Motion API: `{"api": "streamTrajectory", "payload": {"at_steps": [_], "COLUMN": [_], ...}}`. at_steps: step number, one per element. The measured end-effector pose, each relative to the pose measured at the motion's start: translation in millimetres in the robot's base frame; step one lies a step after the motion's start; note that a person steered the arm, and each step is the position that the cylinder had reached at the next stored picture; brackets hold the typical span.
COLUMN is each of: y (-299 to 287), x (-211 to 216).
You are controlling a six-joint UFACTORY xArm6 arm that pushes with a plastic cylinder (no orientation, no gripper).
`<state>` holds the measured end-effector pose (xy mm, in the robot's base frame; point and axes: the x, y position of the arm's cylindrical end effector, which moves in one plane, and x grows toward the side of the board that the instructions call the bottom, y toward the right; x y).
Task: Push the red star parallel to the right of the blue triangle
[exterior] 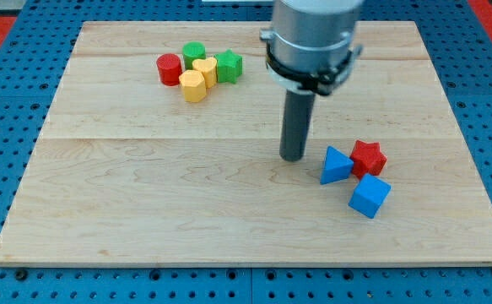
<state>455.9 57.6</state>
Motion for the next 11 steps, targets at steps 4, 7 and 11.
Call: {"api": "streamTrajectory", "payload": {"at_steps": [4,7,11], "y": [108,178,65], "x": [34,19,-70]}}
